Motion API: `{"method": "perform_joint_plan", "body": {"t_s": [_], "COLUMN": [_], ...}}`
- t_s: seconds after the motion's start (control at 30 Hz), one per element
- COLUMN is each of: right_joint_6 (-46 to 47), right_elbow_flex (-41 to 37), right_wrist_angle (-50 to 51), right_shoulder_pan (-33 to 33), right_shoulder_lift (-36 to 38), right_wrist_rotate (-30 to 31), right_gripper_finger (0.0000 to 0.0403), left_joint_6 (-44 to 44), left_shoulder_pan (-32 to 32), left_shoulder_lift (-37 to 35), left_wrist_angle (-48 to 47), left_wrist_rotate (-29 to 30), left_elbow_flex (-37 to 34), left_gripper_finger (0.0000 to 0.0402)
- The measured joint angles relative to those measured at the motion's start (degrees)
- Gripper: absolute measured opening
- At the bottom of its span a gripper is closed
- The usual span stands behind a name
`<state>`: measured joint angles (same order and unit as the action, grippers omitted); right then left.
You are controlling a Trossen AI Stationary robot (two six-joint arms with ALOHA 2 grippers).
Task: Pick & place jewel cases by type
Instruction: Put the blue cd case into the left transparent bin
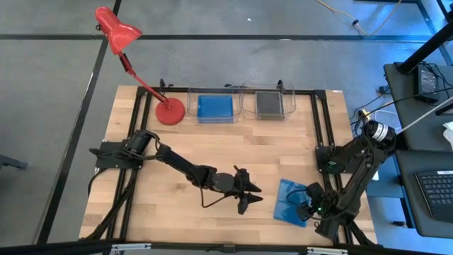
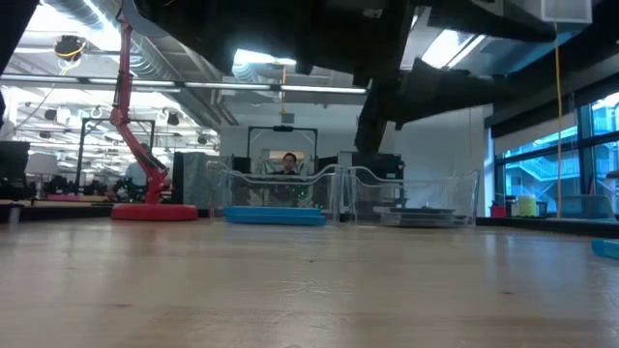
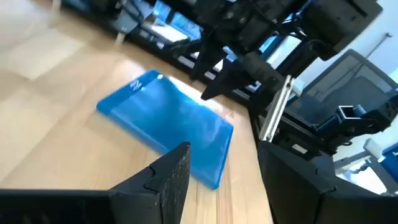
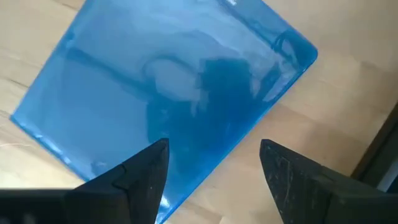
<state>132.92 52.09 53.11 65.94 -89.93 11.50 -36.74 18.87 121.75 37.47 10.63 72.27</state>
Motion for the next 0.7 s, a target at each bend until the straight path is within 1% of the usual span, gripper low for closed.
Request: {"method": "perform_joint_plan", "body": {"t_s": [0.1,0.33,0.37,0.4,0.47,0.57,0.7], "right_joint_6": [-0.75,-1.84,-1.85,-0.06,1.04,0.3,-0.73], "right_elbow_flex": [-0.01,-0.1,-0.1,-0.2,0.15,0.12,0.16], "right_wrist_angle": [0.16,0.41,0.34,-1.8,-3.9,-4.58,-6.58], "right_shoulder_pan": [0.51,0.99,0.99,1.01,1.15,1.13,1.27], "right_shoulder_lift": [-1.52,-5.16,-5.36,-5.59,-6.02,-6.98,-8.61], "right_wrist_rotate": [0.37,2.9,3.52,4.73,5.33,7.18,11.08], "right_gripper_finger": [0.0255,0.0255,0.0255,0.0255,0.0255,0.0255,0.0255], "left_joint_6": [-1.47,-1.52,-1.53,-1.59,-1.72,-2.16,-2.56], "left_shoulder_pan": [0.0,0.33,0.33,0.33,0.33,0.61,0.67], "left_shoulder_lift": [0.0,0.0,0.0,0.0,0.0,0.0,0.0], "left_wrist_angle": [-1.01,-1.03,-1.04,-1.05,-1.04,-1.24,-1.68], "left_wrist_rotate": [0.04,0.17,0.12,0.1,0.0,0.09,0.14], "left_elbow_flex": [0.0,0.0,0.0,0.0,0.0,0.0,0.0], "left_gripper_finger": [0.0184,0.0184,0.0184,0.0184,0.0184,0.0184,0.0184]}}
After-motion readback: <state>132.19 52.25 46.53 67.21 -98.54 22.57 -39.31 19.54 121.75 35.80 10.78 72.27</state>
